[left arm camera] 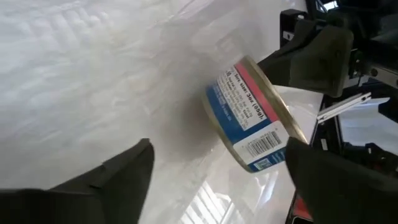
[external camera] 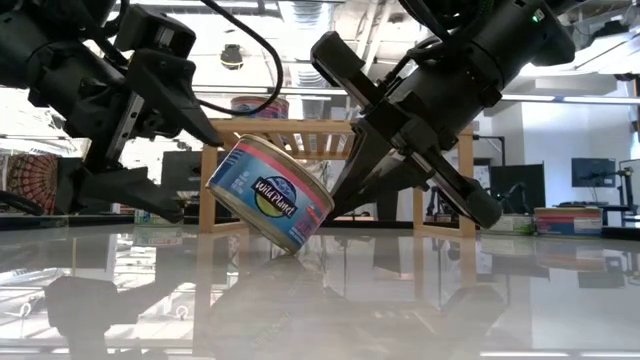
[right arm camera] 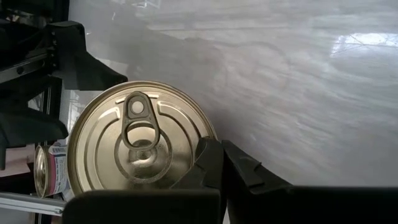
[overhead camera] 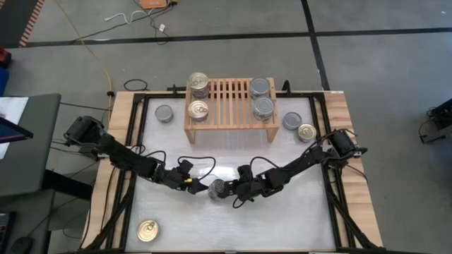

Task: Stack canned seafood by type on shelf
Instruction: Stack the blue-pink tuna can on top of the other blue tuna-pink can on the shelf

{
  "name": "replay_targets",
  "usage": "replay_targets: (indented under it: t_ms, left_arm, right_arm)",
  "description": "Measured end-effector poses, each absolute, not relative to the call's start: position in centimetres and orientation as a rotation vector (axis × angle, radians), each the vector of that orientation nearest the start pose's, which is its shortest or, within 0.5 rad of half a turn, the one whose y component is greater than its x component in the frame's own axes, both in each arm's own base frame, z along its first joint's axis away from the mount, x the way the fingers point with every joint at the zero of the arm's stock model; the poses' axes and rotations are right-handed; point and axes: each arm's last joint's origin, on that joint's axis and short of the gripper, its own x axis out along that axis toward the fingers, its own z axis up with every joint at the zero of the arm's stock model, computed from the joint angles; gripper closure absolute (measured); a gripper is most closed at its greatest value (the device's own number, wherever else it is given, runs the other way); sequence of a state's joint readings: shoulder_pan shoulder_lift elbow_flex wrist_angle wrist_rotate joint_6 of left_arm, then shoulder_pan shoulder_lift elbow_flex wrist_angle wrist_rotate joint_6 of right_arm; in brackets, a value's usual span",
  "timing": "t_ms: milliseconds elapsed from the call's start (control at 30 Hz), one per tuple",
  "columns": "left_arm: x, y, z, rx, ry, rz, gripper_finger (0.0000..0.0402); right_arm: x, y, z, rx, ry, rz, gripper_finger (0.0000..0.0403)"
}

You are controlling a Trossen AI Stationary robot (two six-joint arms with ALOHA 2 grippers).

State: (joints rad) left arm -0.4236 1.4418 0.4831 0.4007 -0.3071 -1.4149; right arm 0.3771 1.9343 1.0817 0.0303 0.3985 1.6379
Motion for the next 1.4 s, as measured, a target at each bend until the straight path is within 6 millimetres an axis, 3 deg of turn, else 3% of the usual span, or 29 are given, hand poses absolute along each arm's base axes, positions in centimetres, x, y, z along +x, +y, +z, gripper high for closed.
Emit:
replay_targets:
  t_ms: [167,567,833,1400]
  left_arm:
    - [23.8,-9.7,14.9,-1.207,0.493,0.276,0.002]
    - [23.9,-9.8,15.1,-1.413,0.461,0.308,0.0017]
    - [24.9,-10.2,16.5,-1.401,0.417,0.276,0.0017]
    - [25.1,-9.5,16.3,-1.382,0.444,0.339,0.0017]
  right_arm:
    - [36.2,13.1,13.6,1.245,0.539,-0.608,0.0379]
    - [36.2,13.1,13.6,1.234,0.541,-0.605,0.0379]
    - [36.3,12.9,13.6,1.226,0.54,-0.605,0.0379]
    - [36.3,12.8,13.7,1.222,0.519,-0.61,0.0378]
